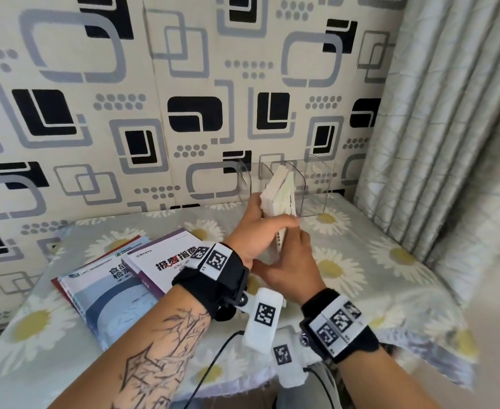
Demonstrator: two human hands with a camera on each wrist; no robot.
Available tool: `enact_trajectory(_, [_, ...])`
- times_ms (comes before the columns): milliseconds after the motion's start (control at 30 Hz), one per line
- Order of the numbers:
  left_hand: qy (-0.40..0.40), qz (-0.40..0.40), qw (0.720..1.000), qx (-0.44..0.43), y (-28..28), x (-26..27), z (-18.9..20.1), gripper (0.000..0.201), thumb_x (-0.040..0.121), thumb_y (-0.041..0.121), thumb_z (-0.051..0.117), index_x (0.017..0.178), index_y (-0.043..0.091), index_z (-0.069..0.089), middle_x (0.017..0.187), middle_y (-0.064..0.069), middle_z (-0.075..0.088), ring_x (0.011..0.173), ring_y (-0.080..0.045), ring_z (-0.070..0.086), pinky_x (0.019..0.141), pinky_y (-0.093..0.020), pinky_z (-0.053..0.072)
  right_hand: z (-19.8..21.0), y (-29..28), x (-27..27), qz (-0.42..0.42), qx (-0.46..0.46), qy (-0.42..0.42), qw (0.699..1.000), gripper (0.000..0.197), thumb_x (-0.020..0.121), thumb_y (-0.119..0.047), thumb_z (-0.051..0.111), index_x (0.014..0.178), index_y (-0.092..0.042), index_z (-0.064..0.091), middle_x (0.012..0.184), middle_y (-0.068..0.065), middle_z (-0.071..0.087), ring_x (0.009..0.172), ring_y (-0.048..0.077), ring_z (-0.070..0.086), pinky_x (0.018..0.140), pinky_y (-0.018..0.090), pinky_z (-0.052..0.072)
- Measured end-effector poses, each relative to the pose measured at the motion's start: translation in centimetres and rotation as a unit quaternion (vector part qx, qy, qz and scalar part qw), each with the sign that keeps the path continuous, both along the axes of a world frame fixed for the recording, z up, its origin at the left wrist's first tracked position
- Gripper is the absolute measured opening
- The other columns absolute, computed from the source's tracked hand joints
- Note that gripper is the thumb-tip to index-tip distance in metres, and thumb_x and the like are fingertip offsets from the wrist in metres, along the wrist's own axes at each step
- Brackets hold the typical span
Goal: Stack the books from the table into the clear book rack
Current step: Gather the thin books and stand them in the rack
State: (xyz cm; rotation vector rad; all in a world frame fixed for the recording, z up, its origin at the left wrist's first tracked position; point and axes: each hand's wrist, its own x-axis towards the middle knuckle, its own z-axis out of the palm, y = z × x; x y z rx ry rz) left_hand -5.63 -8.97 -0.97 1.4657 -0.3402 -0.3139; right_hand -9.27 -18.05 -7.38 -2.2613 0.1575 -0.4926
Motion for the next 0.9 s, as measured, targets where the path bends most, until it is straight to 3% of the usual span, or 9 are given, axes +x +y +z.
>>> enact_trajectory(100, [-0.025,-0.046,0.998,0.019,0.3,0.0,-0.4,0.063,0.066,0.02,0.08,0.123,0.024,0.054,0.12,-0.009,0.067,0.109,-0.022,0.066,0.094,-0.04,0.052,-0.6,0.2,-0.3,-0.108,-0.052,-0.077,0.99,0.081,0.079,-0.04,0.065,0.147,-0.012,0.032,0.127,0.011,0.058,0.113,0.03,0.058,0.089,0.04,0.053])
enact_trajectory(167, [-0.018,-0.067,0.998,-0.006,0.9,0.3,-0.8,0.059,0.07,0.019,0.077,0.126,0.022,0.058,0.116,-0.009,0.07,0.106,-0.022,0.069,0.092,-0.041,0.055,-0.3,-0.4,-0.7,-0.152,-0.075,-0.076,0.983,0.071,0.079,-0.041,0.062,0.143,-0.02,0.038,0.114,0.008,0.066,0.099,0.029,0.067,0.079,0.042,0.058])
enact_trajectory(233, [0.002,-0.074,0.997,-0.036,1.5,0.8,-1.3,0.046,0.079,0.017,0.071,0.124,0.018,0.063,0.108,-0.007,0.073,0.098,-0.022,0.07,0.083,-0.038,0.055,0.0,-1.0,-1.2,-0.178,-0.084,-0.049,0.979,0.064,0.077,-0.042,0.063,0.135,-0.026,0.043,0.105,0.006,0.07,0.092,0.029,0.068,0.076,0.043,0.059])
enact_trajectory(300, [0.025,-0.047,0.997,-0.05,2.0,1.4,-1.8,0.032,0.083,0.015,0.066,0.115,0.017,0.069,0.102,-0.007,0.074,0.09,-0.024,0.07,0.073,-0.035,0.053,0.3,-1.2,-1.3,-0.193,-0.088,-0.034,0.977,0.059,0.075,-0.047,0.063,0.128,-0.028,0.044,0.103,0.005,0.071,0.09,0.03,0.069,0.076,0.043,0.059])
enact_trajectory(433, [0.084,0.086,0.991,-0.05,3.7,2.8,-3.5,0.017,0.085,0.011,0.06,0.097,0.016,0.07,0.09,-0.006,0.071,0.076,-0.022,0.066,0.06,-0.027,0.046,0.9,-1.7,-1.3,-0.205,-0.085,-0.026,0.975,0.054,0.082,-0.046,0.064,0.128,-0.021,0.05,0.104,0.009,0.072,0.092,0.033,0.069,0.076,0.042,0.06])
enact_trajectory(600, [0.183,0.183,0.956,-0.141,7.4,5.1,-5.7,0.014,0.086,0.004,0.053,0.091,0.012,0.063,0.08,-0.007,0.06,0.067,-0.021,0.059,0.057,-0.028,0.047,1.1,-3.6,-0.8,-0.237,-0.05,-0.026,0.97,0.054,0.077,-0.045,0.069,0.12,-0.015,0.057,0.101,0.014,0.072,0.09,0.035,0.07,0.072,0.043,0.061])
enact_trajectory(733, [0.266,0.184,0.913,-0.249,8.7,6.2,-6.2,0.008,0.088,0.003,0.051,0.088,0.01,0.056,0.076,-0.008,0.053,0.065,-0.021,0.053,0.059,-0.029,0.047,2.1,-6.5,-0.1,-0.232,-0.018,-0.049,0.971,0.038,0.081,-0.038,0.069,0.097,-0.003,0.069,0.083,0.01,0.073,0.067,0.024,0.07,0.057,0.031,0.059])
enact_trajectory(899, [0.297,0.153,0.899,-0.282,9.3,6.8,-6.7,0.005,0.089,0.007,0.052,0.088,0.011,0.054,0.077,-0.007,0.053,0.064,-0.02,0.053,0.053,-0.028,0.049,5.3,-10.6,2.3,-0.253,-0.005,-0.112,0.961,0.041,0.084,-0.03,0.068,0.11,0.0,0.066,0.094,0.011,0.072,0.077,0.024,0.069,0.072,0.035,0.058])
